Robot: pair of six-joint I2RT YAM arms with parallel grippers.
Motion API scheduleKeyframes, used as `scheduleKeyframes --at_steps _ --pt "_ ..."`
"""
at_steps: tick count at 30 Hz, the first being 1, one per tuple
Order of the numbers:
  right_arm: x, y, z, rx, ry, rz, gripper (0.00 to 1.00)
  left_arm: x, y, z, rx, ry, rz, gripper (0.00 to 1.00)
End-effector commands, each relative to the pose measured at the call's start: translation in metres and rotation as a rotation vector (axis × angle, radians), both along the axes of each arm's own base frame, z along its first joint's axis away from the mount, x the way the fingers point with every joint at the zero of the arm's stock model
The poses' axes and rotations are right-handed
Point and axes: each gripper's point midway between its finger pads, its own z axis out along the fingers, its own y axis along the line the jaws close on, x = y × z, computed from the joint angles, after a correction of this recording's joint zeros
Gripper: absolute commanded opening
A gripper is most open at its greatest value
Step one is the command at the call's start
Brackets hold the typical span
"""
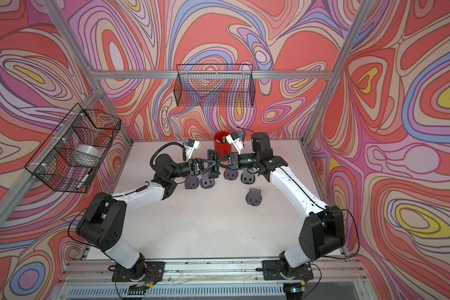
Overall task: Open the phone stand
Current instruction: Place the phone stand at the center of the board.
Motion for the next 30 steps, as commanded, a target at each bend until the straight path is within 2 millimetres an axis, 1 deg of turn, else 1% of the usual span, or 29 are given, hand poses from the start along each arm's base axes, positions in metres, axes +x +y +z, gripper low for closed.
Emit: scheduleKeyframes --at_steps 1,10,19,24,28,30 --pt "-0.001 -0.004 0.011 0.015 -0.015 0.014 0.0 0.003 0.016 0.007 -0.001 -0.053 0.036 0.0" --pt "-0.005 -0.009 0.015 0.004 -0.024 0.013 0.0 0.007 0.029 0.005 0.007 -0.041 0.066 0.0" --pt "-0.01 -0.012 0.013 -0.01 -0.026 0.015 0.0 0.01 0.037 0.005 0.013 -0.037 0.089 0.0" --pt "-0.011 -0.012 0.013 -0.012 -0.027 0.013 0.0 0.011 0.038 0.005 0.01 -0.029 0.1 0.0" --pt "-0.008 -0.011 0.012 -0.014 -0.032 0.007 0.0 0.015 0.039 0.01 -0.014 -0.019 0.123 0.0" --pt "-0.006 -0.01 0.007 -0.026 -0.029 0.0 0.0 0.016 0.037 0.012 -0.021 -0.013 0.136 0.0"
